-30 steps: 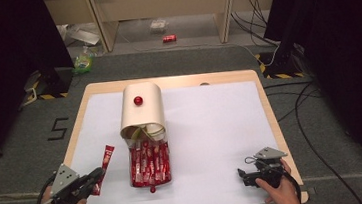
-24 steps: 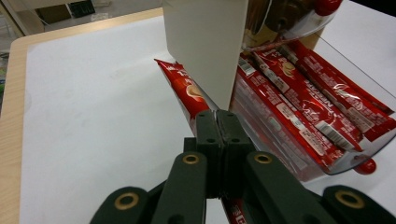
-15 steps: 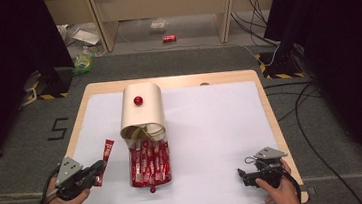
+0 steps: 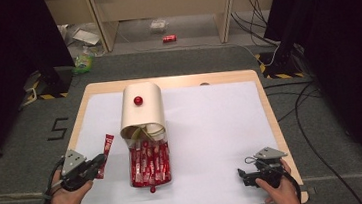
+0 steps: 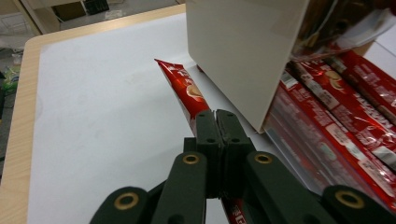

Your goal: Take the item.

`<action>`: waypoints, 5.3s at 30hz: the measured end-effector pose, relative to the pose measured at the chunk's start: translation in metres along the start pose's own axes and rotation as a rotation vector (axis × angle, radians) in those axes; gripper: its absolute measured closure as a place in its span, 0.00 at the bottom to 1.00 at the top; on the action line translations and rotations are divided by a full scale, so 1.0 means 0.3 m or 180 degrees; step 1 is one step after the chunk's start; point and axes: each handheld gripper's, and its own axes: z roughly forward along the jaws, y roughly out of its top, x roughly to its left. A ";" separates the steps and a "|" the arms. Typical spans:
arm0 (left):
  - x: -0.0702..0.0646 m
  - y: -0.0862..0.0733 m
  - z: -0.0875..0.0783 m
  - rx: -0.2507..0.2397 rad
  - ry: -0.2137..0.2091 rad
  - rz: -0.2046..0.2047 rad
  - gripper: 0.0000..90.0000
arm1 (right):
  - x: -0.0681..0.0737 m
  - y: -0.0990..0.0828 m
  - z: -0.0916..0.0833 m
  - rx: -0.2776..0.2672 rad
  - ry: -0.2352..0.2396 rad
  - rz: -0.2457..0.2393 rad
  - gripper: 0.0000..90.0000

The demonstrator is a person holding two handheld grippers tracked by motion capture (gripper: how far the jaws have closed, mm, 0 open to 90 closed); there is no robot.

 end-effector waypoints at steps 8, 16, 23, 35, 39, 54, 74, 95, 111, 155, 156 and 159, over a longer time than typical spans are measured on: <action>0.022 0.009 0.046 0.0040 0.0044 -0.0033 0.98 | 0.000 0.000 0.000 0.0000 -0.0001 0.0000 0.00; 0.047 0.010 0.077 0.0063 0.0086 -0.0080 0.98 | 0.000 0.000 0.000 0.0000 -0.0001 0.0001 0.00; 0.069 0.009 0.107 0.0121 0.0133 -0.0108 0.98 | 0.000 0.000 0.000 0.0000 -0.0001 -0.0001 0.00; 0.090 0.003 0.153 0.0195 0.0190 -0.0117 0.98 | 0.000 0.000 0.000 -0.0001 -0.0001 -0.0001 0.00; 0.098 0.000 0.165 0.0221 0.0208 -0.0116 0.98 | 0.000 0.000 0.000 0.0000 -0.0001 -0.0001 0.00; 0.115 -0.002 0.209 0.0342 0.0252 -0.0112 0.98 | 0.000 0.000 0.000 0.0000 0.0000 -0.0001 0.00; 0.127 -0.013 0.265 0.0553 0.0358 -0.0050 0.98 | 0.000 0.000 0.000 0.0004 -0.0001 -0.0004 0.00; 0.136 -0.051 0.286 0.0604 0.0345 -0.0153 0.91 | 0.000 0.000 0.000 0.0003 -0.0001 -0.0002 0.00; 0.119 -0.035 0.250 0.0393 0.0262 -0.0253 0.44 | 0.000 0.000 0.000 0.0004 -0.0002 -0.0003 0.00; 0.016 -0.064 0.111 0.0063 0.0117 -0.0209 0.20 | 0.000 0.000 0.000 0.0000 0.0000 0.0000 0.00; 0.014 -0.065 0.106 0.0055 0.0114 -0.0193 0.20 | 0.000 0.000 0.000 0.0001 -0.0002 0.0003 0.00; 0.007 -0.067 0.096 0.0041 0.0104 -0.0175 0.20 | 0.000 0.000 0.000 0.0001 -0.0001 0.0002 0.00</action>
